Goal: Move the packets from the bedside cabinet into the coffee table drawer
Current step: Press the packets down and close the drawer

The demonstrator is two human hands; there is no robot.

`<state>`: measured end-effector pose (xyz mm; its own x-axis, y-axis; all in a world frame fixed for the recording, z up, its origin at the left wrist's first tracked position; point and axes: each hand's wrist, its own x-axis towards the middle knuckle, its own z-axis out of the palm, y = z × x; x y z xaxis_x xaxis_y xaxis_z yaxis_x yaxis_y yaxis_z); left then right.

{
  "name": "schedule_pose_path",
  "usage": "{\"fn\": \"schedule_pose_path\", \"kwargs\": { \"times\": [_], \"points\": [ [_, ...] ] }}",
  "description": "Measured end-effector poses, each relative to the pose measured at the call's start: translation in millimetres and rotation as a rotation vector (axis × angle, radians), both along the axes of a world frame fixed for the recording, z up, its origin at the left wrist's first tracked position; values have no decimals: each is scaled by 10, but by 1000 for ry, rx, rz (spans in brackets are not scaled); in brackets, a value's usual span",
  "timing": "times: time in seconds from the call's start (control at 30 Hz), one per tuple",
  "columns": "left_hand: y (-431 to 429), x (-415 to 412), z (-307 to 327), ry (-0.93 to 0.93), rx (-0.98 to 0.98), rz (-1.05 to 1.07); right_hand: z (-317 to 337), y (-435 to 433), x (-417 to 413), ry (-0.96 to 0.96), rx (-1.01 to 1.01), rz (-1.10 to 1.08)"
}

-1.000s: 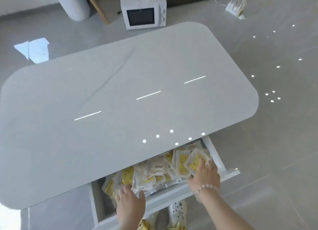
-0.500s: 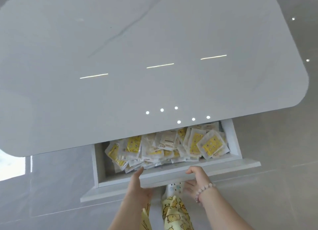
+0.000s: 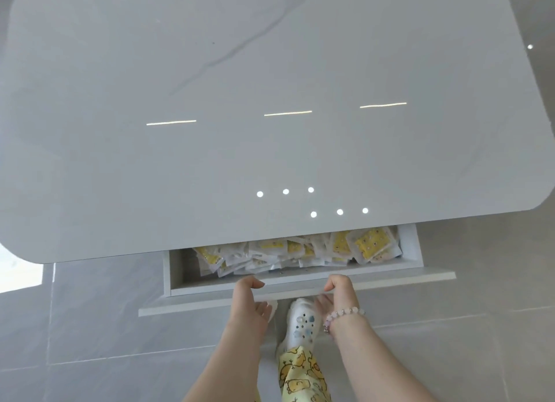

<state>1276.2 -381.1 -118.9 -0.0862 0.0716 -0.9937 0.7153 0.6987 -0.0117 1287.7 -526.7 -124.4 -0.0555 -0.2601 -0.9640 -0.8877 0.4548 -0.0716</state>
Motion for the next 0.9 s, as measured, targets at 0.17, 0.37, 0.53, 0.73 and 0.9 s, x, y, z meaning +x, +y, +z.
{"fn": "schedule_pose_path", "kwargs": {
  "times": [0.17,0.37,0.53,0.73,0.9],
  "points": [
    [22,106,27,-126,32,25,-38,101,192,10,-45,37],
    [111,374,-70,-249,15,-22,12,150,596,-70,-15,-150],
    [153,587,-97,-348,-60,87,38,178,726,-319,48,-311],
    [178,642,-210,-356,-91,203,-56,202,751,-409,113,-369],
    [291,647,-203,-336,-106,38,-56,160,748,-372,122,-263]
  ]
}}
